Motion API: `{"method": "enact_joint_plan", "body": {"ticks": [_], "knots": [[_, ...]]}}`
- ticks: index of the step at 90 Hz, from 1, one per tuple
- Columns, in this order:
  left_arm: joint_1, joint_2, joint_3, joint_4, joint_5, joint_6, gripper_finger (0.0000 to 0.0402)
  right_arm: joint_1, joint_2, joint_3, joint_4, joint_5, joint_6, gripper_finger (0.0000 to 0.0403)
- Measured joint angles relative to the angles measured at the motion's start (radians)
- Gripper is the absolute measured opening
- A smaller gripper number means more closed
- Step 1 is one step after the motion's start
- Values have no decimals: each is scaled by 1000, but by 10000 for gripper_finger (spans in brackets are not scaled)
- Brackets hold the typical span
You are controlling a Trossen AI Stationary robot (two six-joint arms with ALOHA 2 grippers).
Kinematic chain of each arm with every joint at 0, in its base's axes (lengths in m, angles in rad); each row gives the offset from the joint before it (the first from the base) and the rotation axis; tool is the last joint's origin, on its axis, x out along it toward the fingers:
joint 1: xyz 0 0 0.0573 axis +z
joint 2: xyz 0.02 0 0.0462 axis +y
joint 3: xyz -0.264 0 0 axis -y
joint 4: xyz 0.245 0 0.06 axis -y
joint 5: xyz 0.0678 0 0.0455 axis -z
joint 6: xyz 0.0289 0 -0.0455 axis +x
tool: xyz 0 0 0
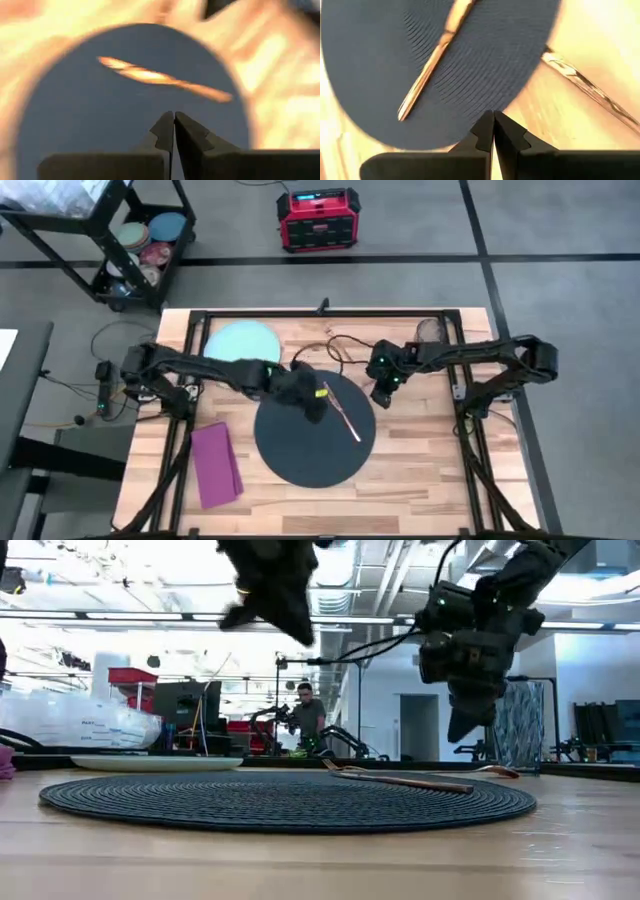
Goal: Set table place
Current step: Adjust the blue table mat on the table
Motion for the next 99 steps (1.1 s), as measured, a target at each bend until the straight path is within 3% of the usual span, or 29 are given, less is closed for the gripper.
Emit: {"method": "enact_joint_plan", "body": {"ticks": [7,16,26,40,49,66,90,99], "knots": [[57,2,-75,209,107,23,0,-25,0,0,35,4,48,0],[118,18,-105,255,125,66,0,-30,-8,0,25,-10,93,0],[178,16,-105,91,124,175,0,3,-16,0,-13,-17,103,0],[200,17,-110,-362,201,320,0,91,-18,0,-17,32,161,0],[159,15,-152,-452,275,426,0,140,-18,0,42,95,191,0],[72,21,-264,-383,397,495,0,159,24,1,133,107,232,0],[25,23,-326,-254,395,430,0,161,184,0,182,52,246,0],[22,22,-355,-191,351,402,0,185,217,0,185,47,259,0]]}}
